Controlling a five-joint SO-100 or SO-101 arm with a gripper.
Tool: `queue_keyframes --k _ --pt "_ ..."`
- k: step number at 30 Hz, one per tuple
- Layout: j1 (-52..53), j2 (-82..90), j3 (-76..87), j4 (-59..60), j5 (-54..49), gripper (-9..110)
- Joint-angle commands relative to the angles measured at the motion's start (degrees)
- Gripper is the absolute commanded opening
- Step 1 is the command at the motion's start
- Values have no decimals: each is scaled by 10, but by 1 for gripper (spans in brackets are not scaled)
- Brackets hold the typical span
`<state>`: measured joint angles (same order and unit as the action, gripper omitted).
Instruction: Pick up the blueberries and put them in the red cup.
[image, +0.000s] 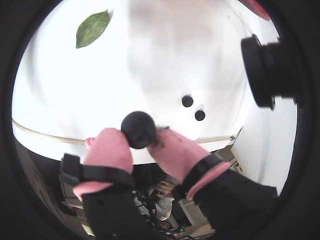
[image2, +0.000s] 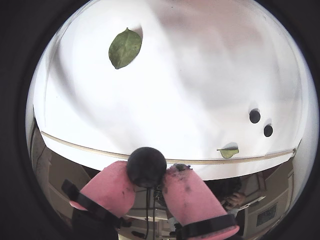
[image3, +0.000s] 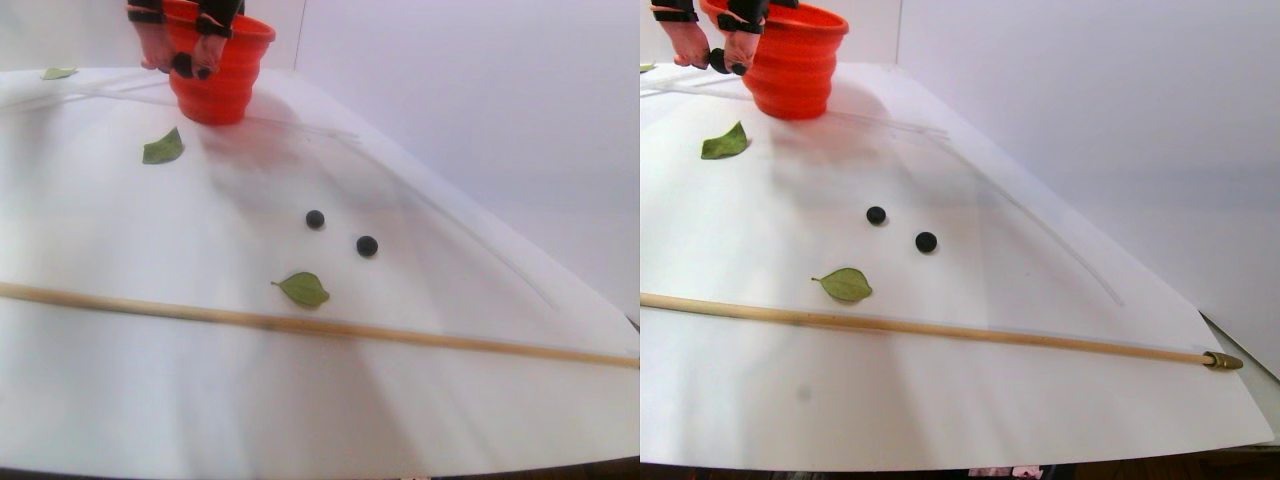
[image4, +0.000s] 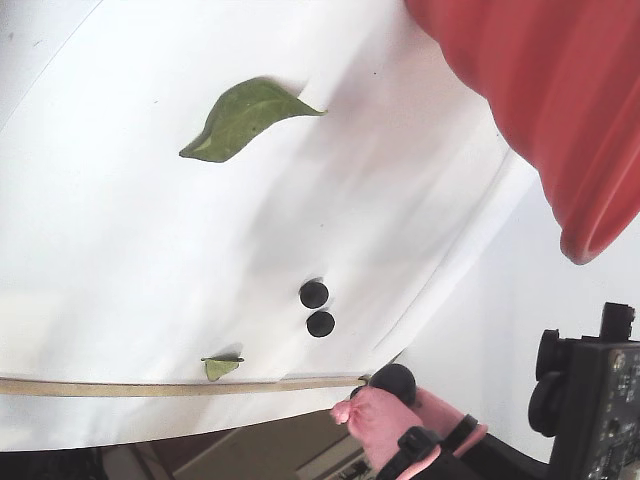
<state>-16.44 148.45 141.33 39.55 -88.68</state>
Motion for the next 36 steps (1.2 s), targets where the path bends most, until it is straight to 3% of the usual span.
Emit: queue_keyframes --k 1,36 --pt "-4 37 -58 0 -10 9" --pt "-29 11 -182 -28 -38 10"
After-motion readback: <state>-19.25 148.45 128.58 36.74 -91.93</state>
